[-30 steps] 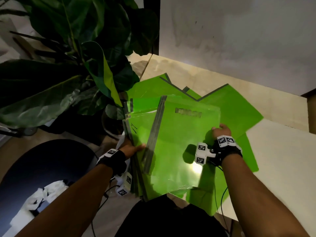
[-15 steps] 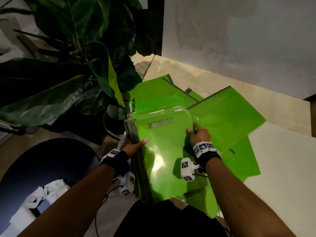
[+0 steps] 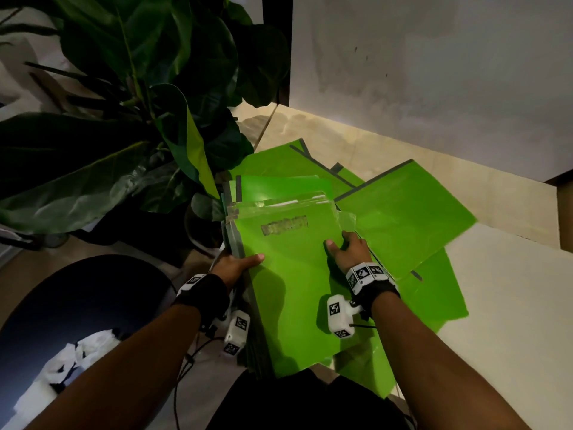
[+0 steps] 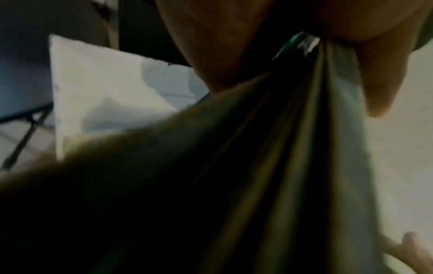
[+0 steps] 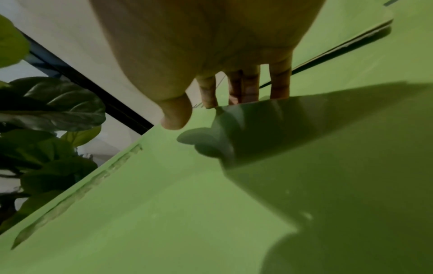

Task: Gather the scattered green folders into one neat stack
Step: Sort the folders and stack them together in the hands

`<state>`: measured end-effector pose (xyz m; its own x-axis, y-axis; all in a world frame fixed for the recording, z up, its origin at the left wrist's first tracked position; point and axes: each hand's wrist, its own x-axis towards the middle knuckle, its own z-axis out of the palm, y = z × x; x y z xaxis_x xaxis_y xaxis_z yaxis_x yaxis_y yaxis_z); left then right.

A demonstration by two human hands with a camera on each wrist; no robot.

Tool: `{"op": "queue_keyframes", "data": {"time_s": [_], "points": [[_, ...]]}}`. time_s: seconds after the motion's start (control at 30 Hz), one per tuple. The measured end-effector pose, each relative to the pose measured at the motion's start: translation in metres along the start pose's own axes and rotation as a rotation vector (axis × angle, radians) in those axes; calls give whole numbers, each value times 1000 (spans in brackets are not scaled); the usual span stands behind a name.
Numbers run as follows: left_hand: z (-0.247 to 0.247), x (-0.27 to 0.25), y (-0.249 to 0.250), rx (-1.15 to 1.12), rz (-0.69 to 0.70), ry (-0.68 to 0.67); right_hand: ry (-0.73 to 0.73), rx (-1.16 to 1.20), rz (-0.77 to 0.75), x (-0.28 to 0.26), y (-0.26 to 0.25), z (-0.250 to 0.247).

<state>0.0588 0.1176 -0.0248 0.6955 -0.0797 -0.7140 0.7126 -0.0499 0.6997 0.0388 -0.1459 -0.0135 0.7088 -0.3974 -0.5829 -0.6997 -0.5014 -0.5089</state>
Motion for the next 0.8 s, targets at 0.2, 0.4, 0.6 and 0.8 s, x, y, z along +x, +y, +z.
{"op": "queue_keyframes", "data": {"time_s": [0.2,0.4,0.6,0.8], "points": [[9,-19,1,-188,29,-119,5,289,89,-8,17,-21],[45,-28,24,12,70,-135,-9,382,167,-20,34,-44],[95,-24,47,204,110,-139,141,555,218,-32,63,-84],[136,-25,51,368,59,-267,324,582,266,-36,104,-122]]}}
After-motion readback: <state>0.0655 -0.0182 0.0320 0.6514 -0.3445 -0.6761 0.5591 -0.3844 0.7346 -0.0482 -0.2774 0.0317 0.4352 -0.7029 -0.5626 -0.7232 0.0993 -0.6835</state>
